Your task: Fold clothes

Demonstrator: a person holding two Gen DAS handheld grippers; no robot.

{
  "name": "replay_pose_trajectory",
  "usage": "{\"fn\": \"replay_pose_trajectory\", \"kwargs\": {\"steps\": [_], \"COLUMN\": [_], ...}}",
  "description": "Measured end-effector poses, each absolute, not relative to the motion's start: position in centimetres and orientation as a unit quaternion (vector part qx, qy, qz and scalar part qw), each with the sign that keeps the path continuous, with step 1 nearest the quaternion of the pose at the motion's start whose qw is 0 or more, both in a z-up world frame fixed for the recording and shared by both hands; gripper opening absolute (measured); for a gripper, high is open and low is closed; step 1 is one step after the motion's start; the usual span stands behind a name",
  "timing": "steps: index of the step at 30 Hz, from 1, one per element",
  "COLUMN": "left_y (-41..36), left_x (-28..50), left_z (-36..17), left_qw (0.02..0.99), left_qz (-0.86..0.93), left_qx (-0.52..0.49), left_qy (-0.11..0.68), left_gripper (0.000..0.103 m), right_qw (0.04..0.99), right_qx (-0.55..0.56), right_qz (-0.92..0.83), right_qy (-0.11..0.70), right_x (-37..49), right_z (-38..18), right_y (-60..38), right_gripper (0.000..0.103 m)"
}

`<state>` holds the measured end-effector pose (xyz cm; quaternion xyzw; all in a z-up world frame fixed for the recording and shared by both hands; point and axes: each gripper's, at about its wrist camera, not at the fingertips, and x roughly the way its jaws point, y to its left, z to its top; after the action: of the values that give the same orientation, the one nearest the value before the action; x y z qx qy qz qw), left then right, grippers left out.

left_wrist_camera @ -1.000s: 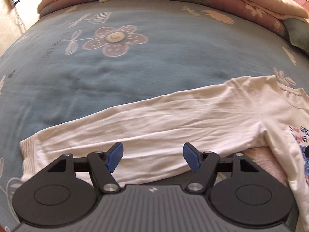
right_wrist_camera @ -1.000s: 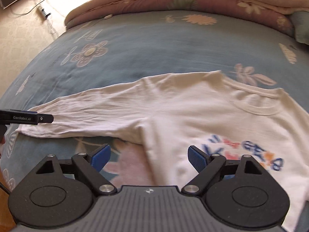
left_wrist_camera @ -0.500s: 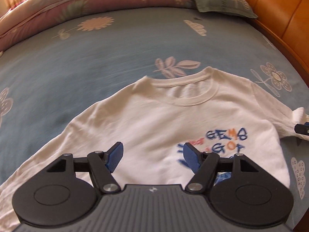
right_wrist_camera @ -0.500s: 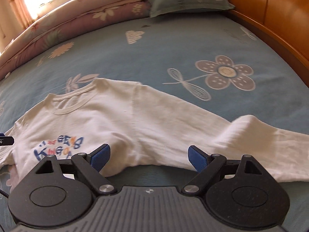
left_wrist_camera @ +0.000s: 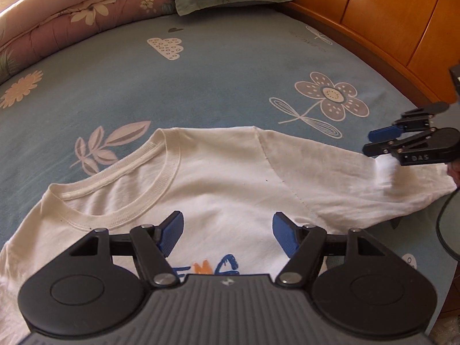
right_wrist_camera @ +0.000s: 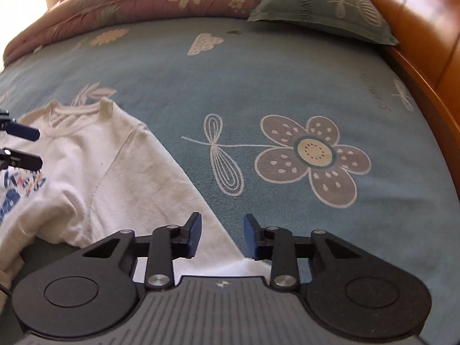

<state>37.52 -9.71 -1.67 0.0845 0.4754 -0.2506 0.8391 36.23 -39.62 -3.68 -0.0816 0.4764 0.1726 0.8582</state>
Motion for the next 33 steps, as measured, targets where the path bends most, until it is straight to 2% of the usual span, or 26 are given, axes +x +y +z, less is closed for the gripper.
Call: {"fn": "replay_pose_trajectory", "kwargs": {"steps": [4, 6, 7, 8, 15, 19, 23, 25, 30, 33], "left_y": [-9.2, -8.7, -8.4, -8.2, -7.6, -7.9, -8.0, -8.2, -9.5, -10.6], "left_x": [37.1, 37.1, 37.1, 37.2, 37.7, 37.8, 37.7, 37.8, 38.2, 38.3], "left_z": [-2.3, -2.5, -2.7, -2.8, -2.4, -2.1, -1.7, -1.7, -2.0, -2.0], "left_qw": [0.837, 0.837, 0.836, 0.836, 0.842, 0.842, 0.843, 0.843, 0.839, 0.836], "left_qz": [-0.237, -0.226, -0.221, -0.217, -0.203, -0.208, -0.214, -0.216, -0.228, -0.236], "left_qx": [0.082, 0.077, 0.073, 0.069, 0.048, 0.051, 0.051, 0.049, 0.052, 0.060], "left_qy": [0.487, 0.493, 0.496, 0.499, 0.497, 0.495, 0.490, 0.490, 0.491, 0.491], "left_gripper": [0.070, 0.070, 0.070, 0.070, 0.070, 0.070, 0.070, 0.070, 0.070, 0.070], "right_qw": [0.823, 0.818, 0.814, 0.811, 0.831, 0.837, 0.867, 0.879, 0.868, 0.868], "right_qx": [-0.134, -0.140, -0.142, -0.144, -0.197, -0.159, -0.100, -0.069, -0.010, -0.023], "right_qz": [0.227, 0.239, 0.244, 0.249, 0.213, 0.195, 0.146, 0.113, 0.061, 0.047], "right_qy": [0.503, 0.505, 0.507, 0.509, 0.474, 0.486, 0.466, 0.458, 0.493, 0.494], "right_x": [37.9, 37.8, 37.7, 37.6, 39.0, 40.6, 38.1, 36.2, 32.6, 32.6], "right_z": [-6.0, -5.9, -5.9, -5.8, -5.5, -5.3, -2.7, -1.7, -3.8, -6.3], "right_y": [-38.8, -38.4, -38.2, -38.0, -36.9, -37.5, -40.3, -41.9, -44.2, -44.7], "right_gripper": [0.036, 0.031, 0.012, 0.005, 0.003, 0.005, 0.013, 0.014, 0.014, 0.012]}}
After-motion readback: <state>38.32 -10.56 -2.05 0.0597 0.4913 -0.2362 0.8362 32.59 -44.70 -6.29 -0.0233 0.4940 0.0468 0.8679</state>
